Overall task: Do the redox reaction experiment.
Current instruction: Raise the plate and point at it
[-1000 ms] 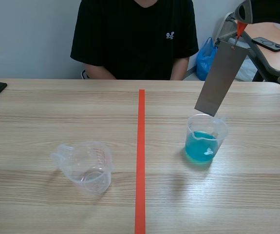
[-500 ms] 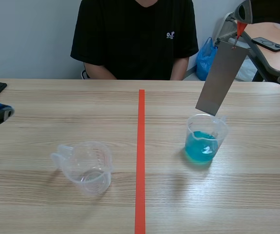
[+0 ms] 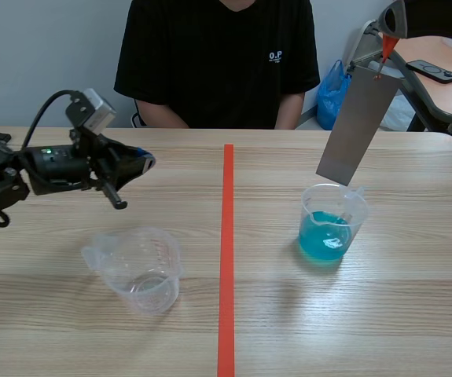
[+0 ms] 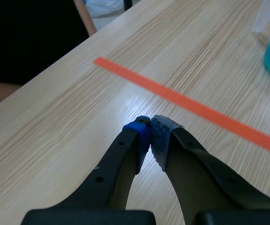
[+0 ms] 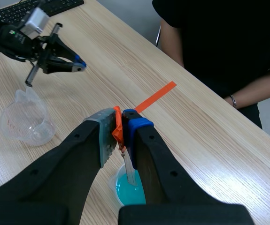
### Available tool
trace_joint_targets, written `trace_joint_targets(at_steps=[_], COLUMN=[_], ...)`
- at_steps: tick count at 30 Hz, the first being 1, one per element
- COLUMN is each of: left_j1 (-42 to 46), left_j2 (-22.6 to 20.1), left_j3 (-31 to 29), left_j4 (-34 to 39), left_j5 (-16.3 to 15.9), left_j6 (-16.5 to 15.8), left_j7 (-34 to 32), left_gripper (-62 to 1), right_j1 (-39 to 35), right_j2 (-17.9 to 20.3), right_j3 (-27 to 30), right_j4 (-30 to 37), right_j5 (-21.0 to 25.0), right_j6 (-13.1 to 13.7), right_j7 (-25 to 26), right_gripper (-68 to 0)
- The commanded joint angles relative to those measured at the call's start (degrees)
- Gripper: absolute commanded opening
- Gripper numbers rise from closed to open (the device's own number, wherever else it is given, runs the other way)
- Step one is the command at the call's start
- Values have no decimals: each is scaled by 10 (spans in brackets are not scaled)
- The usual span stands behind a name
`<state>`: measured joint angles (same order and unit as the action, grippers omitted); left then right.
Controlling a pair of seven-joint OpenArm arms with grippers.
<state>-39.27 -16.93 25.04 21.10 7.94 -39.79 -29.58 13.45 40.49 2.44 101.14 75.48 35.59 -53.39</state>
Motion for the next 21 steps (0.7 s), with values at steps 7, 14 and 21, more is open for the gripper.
trace_joint_targets(at_steps=[7, 14, 21], left_j1=[-55, -55, -55], left_j2=[80, 144, 189], left_j3=[21, 35, 49], left_j4=[-23, -24, -24], left_j5=[26, 39, 39], left_j6=[-1, -1, -1], left_j7=[12, 30, 42], left_gripper=[-577, -577, -577], right_j1=[8, 8, 8], right_j2=[11, 11, 11], right_j3=[5, 5, 5], right_j4=[4, 4, 4], right_j5=[11, 11, 11], right_j6=[-2, -2, -2], right_j7=[10, 10, 10], right_gripper=[-662, -662, -662])
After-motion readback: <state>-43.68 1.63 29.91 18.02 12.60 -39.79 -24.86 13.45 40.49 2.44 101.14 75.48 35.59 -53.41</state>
